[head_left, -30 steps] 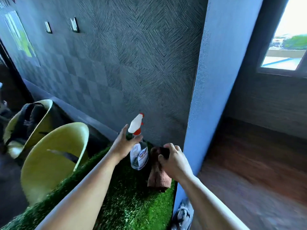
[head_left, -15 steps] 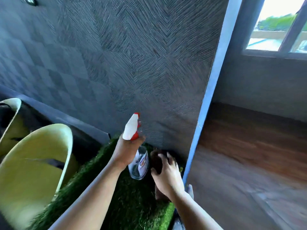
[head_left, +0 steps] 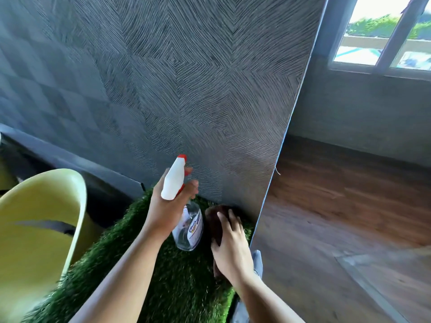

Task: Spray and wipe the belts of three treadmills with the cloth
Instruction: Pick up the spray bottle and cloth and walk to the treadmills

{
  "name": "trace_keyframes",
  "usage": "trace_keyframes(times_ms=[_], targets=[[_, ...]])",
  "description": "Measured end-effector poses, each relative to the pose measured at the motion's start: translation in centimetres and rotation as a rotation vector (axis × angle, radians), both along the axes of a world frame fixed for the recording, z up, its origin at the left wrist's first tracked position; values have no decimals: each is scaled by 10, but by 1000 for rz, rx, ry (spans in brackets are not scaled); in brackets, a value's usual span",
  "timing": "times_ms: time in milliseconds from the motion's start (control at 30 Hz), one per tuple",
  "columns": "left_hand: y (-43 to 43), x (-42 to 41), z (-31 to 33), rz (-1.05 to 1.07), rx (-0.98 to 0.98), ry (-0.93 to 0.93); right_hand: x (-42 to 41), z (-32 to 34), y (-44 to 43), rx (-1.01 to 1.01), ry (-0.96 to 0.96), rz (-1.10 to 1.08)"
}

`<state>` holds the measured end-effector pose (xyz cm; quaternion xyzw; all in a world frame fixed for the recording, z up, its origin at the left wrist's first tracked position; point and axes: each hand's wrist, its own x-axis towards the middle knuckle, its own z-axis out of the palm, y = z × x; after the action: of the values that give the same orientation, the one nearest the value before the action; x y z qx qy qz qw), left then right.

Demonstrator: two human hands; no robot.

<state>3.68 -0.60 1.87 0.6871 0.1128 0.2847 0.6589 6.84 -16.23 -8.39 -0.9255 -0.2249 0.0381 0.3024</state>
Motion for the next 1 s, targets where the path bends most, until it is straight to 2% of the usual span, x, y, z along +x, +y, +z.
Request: trace_keyframes(times_ms=[300,533,1000], targets=[[-18,3,3,-53,72,56,-1,9,-21,140,44,-12],[-65,8,8,-168,211,111,-5,8,-76,231,65,-42],[-280,65,-10,-413,328,99,5,11,-309,315,21,-389]])
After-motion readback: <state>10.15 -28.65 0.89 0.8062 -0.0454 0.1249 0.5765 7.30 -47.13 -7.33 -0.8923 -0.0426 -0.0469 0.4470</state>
